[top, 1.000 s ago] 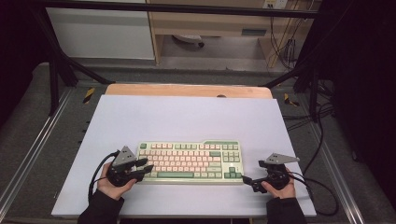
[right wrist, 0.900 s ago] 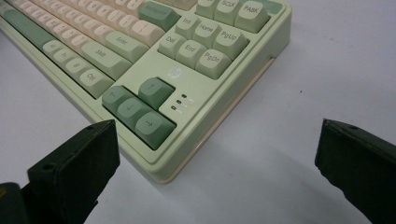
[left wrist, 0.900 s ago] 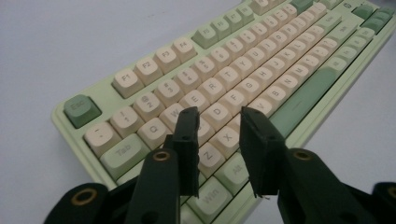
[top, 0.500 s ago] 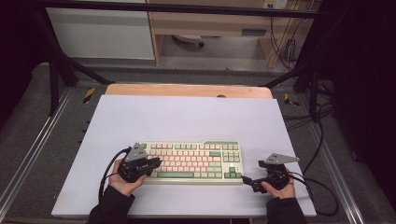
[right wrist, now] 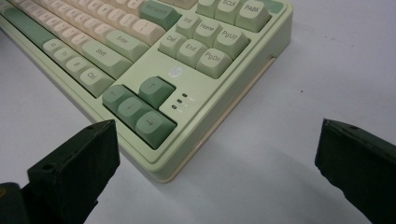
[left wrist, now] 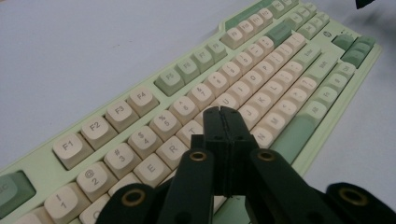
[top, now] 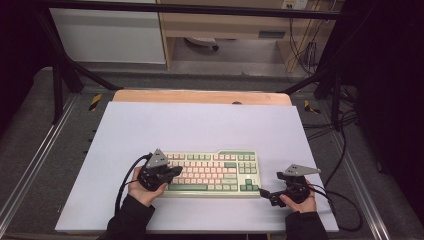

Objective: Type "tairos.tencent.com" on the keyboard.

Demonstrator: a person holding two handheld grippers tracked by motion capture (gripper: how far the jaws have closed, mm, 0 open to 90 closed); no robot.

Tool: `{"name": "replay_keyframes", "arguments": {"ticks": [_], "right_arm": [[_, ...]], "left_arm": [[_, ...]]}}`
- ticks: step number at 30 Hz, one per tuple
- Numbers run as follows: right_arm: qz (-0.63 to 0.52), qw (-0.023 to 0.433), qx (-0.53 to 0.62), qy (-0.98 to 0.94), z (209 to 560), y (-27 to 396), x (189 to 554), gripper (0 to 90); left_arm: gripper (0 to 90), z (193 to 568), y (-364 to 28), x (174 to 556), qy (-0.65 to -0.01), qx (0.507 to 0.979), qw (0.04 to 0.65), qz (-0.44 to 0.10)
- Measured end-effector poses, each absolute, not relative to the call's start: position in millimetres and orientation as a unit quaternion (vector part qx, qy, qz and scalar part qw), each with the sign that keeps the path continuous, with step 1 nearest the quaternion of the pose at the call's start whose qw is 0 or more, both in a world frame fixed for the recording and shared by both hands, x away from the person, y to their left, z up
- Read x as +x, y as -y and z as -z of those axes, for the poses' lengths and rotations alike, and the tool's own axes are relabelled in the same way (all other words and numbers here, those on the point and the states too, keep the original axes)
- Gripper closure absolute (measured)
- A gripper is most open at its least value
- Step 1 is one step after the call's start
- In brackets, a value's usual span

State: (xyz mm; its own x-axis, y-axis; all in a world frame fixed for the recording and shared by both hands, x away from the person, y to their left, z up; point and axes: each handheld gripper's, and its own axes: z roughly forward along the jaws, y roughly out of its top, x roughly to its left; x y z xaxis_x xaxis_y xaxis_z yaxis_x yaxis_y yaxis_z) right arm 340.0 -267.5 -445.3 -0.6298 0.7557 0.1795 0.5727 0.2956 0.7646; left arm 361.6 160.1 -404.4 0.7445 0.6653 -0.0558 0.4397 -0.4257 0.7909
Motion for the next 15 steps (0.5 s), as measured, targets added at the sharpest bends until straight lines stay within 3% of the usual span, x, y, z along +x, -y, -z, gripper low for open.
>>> {"name": "replay_keyframes", "arguments": {"ticks": [15], "right_arm": [[-0.423, 0.110, 0.415, -0.798, 446.0, 267.1, 340.4, 0.4]], "left_arm": [[89.9, 412.8, -146.9, 376.6, -0.346, 0.833, 0.411, -0.135]]}}
